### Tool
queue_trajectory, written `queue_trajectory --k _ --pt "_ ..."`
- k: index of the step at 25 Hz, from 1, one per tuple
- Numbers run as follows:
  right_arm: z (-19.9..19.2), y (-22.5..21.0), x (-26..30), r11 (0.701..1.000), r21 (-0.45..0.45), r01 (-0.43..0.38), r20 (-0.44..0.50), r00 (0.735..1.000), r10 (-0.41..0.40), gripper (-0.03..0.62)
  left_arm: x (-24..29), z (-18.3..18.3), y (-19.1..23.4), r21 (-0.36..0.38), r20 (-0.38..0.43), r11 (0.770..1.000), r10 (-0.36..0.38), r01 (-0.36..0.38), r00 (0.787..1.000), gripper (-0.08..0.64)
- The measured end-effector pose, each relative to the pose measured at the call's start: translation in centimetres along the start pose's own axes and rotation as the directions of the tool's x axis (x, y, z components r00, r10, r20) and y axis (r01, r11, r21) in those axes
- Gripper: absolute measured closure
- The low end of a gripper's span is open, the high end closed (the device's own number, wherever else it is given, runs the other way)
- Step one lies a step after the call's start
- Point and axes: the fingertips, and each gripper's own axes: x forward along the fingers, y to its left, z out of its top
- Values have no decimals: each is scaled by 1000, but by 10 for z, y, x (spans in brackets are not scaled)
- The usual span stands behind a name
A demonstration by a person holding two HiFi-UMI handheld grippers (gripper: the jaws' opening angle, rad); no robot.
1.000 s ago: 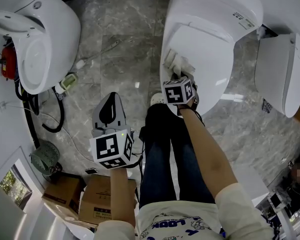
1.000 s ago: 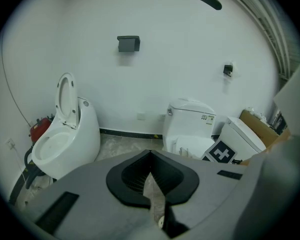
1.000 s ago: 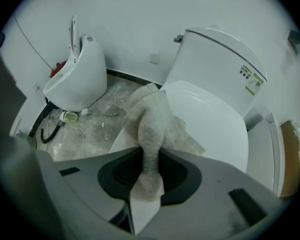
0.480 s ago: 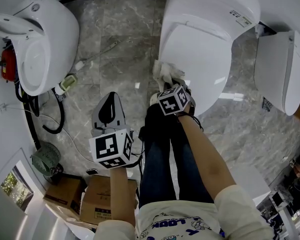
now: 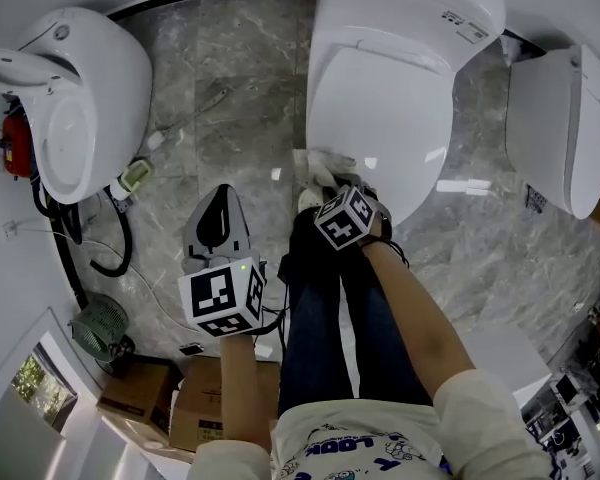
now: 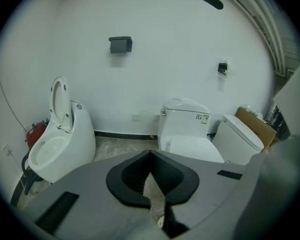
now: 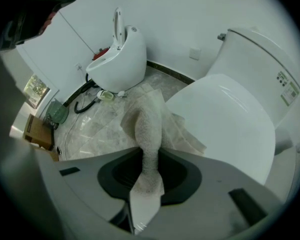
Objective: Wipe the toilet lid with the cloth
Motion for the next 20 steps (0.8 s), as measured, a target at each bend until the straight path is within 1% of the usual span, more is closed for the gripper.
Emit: queue_trajectory --k 3,7,10,16,20 --pt "-14 3 -3 997 -63 -37 -12 999 37 511 1 4 -7 14 1 1000 -10 10 1000 557" --pt "-31 3 -8 990 -112 -81 -28 997 79 511 4 9 -17 30 3 999 -23 23 1000 557" --pt "-42 -1 -11 989 -113 -93 -33 995 90 511 6 12 -27 43 2 998 -36 36 999 557" --pt "-62 -16 -20 991 -104 -84 -27 996 82 511 10 13 -52 70 -7 995 -74 75 997 557" --pt "-77 -31 -24 994 -82 -76 -17 997 75 511 13 14 -63 90 -13 992 -93 93 996 557"
